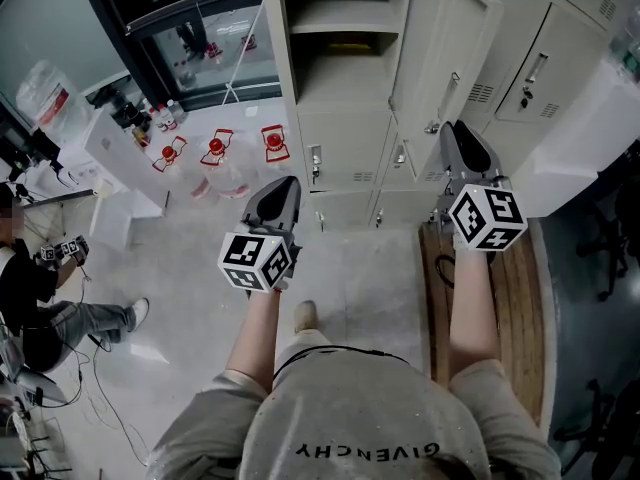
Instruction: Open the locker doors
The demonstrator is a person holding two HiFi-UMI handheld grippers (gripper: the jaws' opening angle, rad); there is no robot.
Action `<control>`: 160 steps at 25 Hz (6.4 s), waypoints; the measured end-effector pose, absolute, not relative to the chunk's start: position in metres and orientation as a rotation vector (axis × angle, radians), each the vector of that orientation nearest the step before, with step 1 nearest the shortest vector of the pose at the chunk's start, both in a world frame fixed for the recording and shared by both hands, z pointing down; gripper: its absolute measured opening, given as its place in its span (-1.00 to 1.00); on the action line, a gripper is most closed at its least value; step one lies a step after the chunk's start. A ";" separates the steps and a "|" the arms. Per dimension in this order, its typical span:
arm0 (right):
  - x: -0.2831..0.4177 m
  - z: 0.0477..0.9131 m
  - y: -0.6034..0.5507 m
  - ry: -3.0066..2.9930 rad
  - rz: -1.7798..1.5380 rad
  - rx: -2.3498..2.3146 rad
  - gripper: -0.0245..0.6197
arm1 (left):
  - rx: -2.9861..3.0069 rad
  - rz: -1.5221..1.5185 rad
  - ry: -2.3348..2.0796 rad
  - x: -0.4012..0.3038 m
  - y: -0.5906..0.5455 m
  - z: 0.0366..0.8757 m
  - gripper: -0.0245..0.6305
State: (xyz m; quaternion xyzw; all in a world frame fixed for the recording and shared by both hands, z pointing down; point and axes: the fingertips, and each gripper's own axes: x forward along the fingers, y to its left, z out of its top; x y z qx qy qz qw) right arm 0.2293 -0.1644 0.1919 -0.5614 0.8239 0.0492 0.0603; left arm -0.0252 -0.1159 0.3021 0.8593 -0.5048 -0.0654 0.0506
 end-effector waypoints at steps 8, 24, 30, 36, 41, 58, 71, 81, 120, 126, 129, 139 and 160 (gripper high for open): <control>0.238 0.186 -0.157 2.431 0.200 -1.758 -0.65 | 2.605 -0.190 -1.541 -0.028 -0.115 0.304 -0.93; 0.175 0.238 -0.127 2.528 0.300 -1.669 -0.61 | 2.572 -0.145 -1.531 -0.045 -0.130 0.328 -0.93; 0.138 0.289 -0.143 2.633 0.167 -1.576 -0.61 | 2.556 -0.110 -1.510 -0.055 -0.149 0.356 -0.93; 0.095 0.345 -0.172 2.718 0.026 -1.532 -0.62 | 2.519 -0.068 -1.473 -0.071 -0.175 0.397 -0.93; 0.059 0.395 -0.206 2.769 -0.090 -1.515 -0.62 | 2.501 -0.029 -1.424 -0.087 -0.206 0.435 -0.93; -0.037 0.548 -0.317 2.850 -0.377 -1.520 -0.52 | 2.497 0.014 -1.262 -0.126 -0.311 0.542 -0.93; -0.057 0.642 -0.400 2.886 -0.417 -1.560 -0.37 | 2.421 0.005 -1.263 -0.128 -0.359 0.621 -0.93; -0.072 0.649 -0.420 2.954 -0.348 -1.448 -0.33 | 2.404 -0.017 -1.264 -0.124 -0.365 0.643 -0.93; 0.010 0.647 -0.273 2.946 -0.386 -1.543 -0.52 | 2.407 0.012 -1.245 -0.061 -0.239 0.626 -0.93; 0.037 0.645 -0.245 2.975 -0.384 -1.516 -0.52 | 2.415 0.003 -1.258 -0.040 -0.212 0.618 -0.93; 0.053 0.645 -0.234 2.976 -0.395 -1.532 -0.51 | 2.413 -0.001 -1.268 -0.029 -0.201 0.614 -0.93; 0.106 0.645 -0.203 2.959 -0.428 -1.606 -0.51 | 2.406 -0.028 -1.304 -0.002 -0.176 0.603 -0.93; 0.188 0.644 -0.179 2.804 -0.493 -1.867 -0.51 | 2.399 -0.028 -1.348 0.014 -0.161 0.590 -0.93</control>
